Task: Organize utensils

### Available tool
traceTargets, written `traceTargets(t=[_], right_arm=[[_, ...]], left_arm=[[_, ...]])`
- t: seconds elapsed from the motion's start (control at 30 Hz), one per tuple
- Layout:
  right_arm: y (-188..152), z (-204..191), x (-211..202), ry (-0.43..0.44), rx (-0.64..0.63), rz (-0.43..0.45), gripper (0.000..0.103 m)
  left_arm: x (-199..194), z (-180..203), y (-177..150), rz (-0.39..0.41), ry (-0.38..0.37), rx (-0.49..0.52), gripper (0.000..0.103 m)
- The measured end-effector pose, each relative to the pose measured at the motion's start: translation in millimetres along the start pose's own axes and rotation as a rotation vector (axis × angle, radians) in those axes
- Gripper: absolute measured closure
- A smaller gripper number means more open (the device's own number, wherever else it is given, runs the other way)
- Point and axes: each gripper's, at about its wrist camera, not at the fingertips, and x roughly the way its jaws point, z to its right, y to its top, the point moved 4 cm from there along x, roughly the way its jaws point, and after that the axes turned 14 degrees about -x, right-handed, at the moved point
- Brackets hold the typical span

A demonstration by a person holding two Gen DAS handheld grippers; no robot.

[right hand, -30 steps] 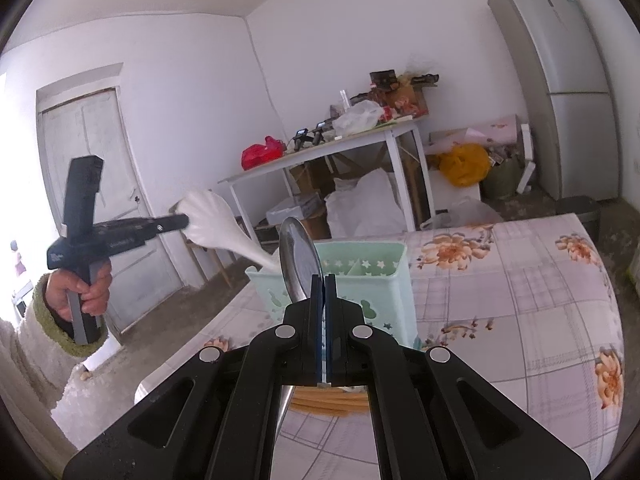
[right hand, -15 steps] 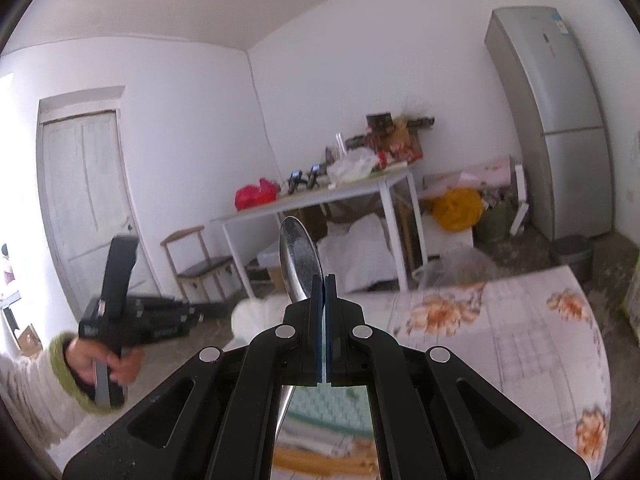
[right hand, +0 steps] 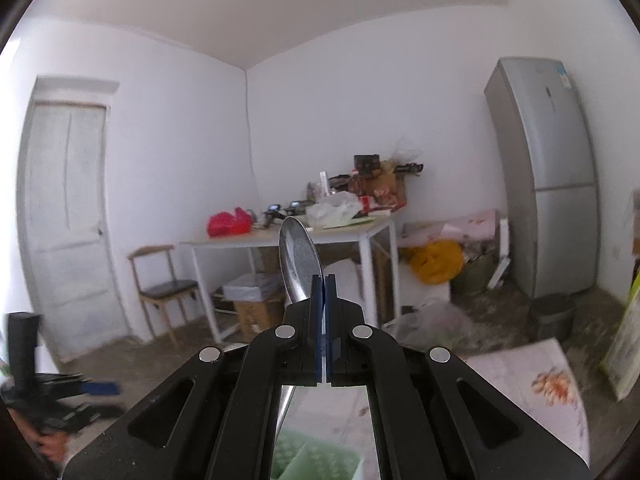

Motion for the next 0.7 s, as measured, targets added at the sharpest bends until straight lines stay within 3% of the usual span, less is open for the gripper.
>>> traceTargets(t=[0.3, 0.7], right_arm=[[-51.6, -10.2, 43.3, -0.063, -0.125, -0.139, 0.103], [-77.0, -16.5, 7.4, -0.048, -0.094, -0.198, 0.103]], left_arm=[[-0.2, -11.3, -56.6, -0.094, -0.009, -0.057, 0.027], [5.9, -22.7, -68.2, -0.112, 0.009, -0.086, 0.027]])
